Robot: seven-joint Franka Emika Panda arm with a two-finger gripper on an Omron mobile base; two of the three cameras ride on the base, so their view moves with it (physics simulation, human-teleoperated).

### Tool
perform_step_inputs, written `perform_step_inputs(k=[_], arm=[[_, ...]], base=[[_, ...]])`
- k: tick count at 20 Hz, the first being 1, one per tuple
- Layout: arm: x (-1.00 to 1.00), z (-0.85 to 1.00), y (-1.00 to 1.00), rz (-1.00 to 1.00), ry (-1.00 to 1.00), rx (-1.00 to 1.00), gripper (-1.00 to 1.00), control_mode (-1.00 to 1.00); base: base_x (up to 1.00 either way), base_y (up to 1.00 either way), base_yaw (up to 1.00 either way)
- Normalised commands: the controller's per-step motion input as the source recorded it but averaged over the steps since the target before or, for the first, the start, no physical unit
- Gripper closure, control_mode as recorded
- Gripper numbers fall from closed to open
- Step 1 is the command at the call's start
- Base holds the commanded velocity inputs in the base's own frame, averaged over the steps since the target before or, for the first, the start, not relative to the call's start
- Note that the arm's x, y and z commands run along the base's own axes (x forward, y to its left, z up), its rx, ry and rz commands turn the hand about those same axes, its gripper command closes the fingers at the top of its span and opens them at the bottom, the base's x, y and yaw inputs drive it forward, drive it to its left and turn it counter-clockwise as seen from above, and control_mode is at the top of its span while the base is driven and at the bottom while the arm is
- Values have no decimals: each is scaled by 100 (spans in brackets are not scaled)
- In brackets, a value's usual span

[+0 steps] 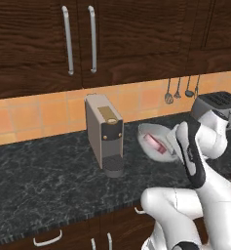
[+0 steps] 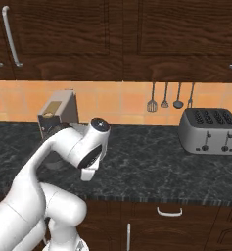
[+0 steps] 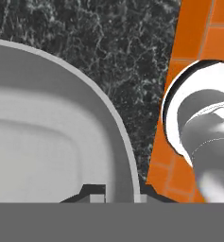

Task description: Take the meat container that has the steak and place it on the second highest rack of the freezer. Then take the vegetable container that has the lemon wedge and onion and place it on the highest rack of the freezer.

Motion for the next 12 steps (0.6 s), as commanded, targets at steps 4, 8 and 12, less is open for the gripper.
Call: perform_step_inputs(k=[4, 8, 12], arm=[[-100, 100, 4, 18, -2, 0, 100, -100], [-65, 100, 28, 24, 0, 0, 100, -100], [-22, 100, 42, 26, 0, 0, 100, -100]], base=[[0, 0, 0], [0, 0, 0], [0, 0, 0]])
